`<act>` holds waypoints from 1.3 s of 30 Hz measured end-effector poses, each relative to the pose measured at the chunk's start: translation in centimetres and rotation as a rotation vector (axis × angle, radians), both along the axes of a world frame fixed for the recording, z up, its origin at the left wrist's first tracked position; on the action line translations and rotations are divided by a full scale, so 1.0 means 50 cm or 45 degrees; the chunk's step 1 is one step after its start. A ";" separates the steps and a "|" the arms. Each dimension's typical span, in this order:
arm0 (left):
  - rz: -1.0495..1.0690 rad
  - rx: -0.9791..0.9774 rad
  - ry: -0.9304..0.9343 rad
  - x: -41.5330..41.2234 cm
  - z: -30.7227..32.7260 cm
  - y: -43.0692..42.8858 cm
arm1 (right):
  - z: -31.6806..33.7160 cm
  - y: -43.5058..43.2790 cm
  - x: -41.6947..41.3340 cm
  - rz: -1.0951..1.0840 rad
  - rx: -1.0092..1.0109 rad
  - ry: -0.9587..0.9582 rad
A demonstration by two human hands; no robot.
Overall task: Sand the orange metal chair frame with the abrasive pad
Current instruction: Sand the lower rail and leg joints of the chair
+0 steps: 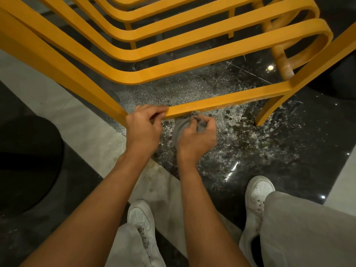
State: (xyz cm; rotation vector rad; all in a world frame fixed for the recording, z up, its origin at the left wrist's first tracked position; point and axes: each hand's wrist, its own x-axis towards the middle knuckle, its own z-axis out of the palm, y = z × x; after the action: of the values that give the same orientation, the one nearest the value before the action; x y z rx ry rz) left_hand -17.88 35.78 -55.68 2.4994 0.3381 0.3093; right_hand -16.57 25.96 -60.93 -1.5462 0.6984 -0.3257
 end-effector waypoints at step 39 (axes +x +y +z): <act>-0.080 0.096 0.053 -0.006 -0.002 -0.049 | 0.014 0.004 -0.010 -0.025 -0.043 -0.040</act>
State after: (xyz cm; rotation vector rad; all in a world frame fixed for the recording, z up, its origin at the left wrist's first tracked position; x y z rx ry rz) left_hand -18.16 33.32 -55.80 2.5874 0.2689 0.2496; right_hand -17.09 26.14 -60.25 -1.5639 0.6872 -0.3774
